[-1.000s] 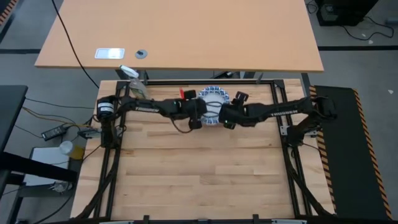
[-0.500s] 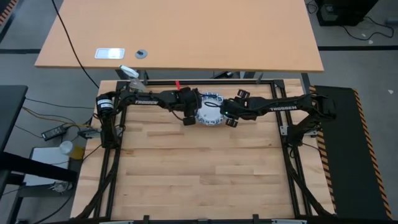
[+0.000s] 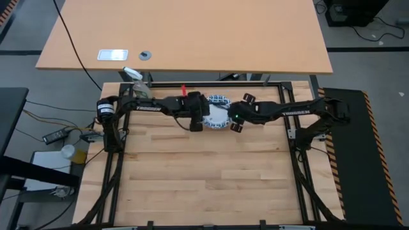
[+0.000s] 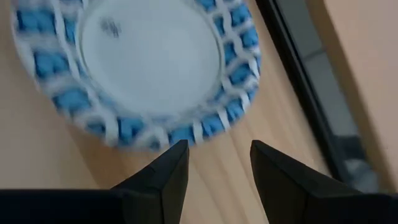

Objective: Nest bowls inside each other
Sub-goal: Stack the blue white patterned bowl on top of the other blue white patterned bowls

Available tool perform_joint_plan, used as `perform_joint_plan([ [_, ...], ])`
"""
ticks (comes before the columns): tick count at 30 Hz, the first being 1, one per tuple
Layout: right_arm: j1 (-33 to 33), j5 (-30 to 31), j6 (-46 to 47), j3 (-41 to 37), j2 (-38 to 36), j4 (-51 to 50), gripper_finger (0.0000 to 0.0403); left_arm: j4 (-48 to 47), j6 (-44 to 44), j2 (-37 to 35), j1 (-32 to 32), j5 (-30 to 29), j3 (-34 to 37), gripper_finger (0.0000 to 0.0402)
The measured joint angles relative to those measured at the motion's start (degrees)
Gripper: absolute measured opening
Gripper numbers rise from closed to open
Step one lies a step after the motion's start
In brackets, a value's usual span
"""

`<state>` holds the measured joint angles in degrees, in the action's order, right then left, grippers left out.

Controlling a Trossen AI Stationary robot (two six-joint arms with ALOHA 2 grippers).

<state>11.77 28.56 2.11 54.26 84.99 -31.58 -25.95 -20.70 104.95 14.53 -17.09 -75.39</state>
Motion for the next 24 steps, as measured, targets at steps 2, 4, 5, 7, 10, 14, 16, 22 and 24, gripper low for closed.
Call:
perform_joint_plan([
  [2,1.70,-3.60,-0.64,-3.08,-0.79,7.41,0.0180,1.07,0.31,0.08,0.67,2.54,0.02,0.0150],
  [4,2.88,-5.98,-0.69,-6.30,-0.87,14.21,0.0180,2.67,1.01,0.81,1.50,4.83,-0.03,0.0150],
  [5,3.25,-6.78,-0.75,-7.83,-0.78,17.44,0.0180,2.39,1.30,1.01,1.84,5.00,0.02,0.0150],
  [7,3.92,-8.00,-0.95,-10.84,-0.50,22.70,0.0180,3.03,1.73,1.83,2.42,5.05,0.04,0.0150],
  [10,5.38,-9.09,-1.16,-14.46,-0.21,26.97,0.0180,1.99,1.92,2.07,3.23,5.92,0.03,0.0150],
  [14,6.78,-9.56,-0.79,-16.98,-0.14,29.17,0.0180,2.41,1.89,3.53,3.78,7.72,0.02,0.0150],
  [16,7.01,-10.61,-0.83,-17.26,-0.24,29.45,0.0180,3.04,1.34,4.01,3.75,7.58,-0.07,0.0150],
  [22,6.06,-9.71,-2.33,-14.97,-3.80,28.80,0.0180,4.00,-1.14,2.40,2.78,7.35,0.08,0.0150],
  [24,5.93,-9.33,-2.32,-14.91,-5.23,28.95,0.0180,4.16,-1.12,1.72,2.66,7.34,0.02,0.0150],
])
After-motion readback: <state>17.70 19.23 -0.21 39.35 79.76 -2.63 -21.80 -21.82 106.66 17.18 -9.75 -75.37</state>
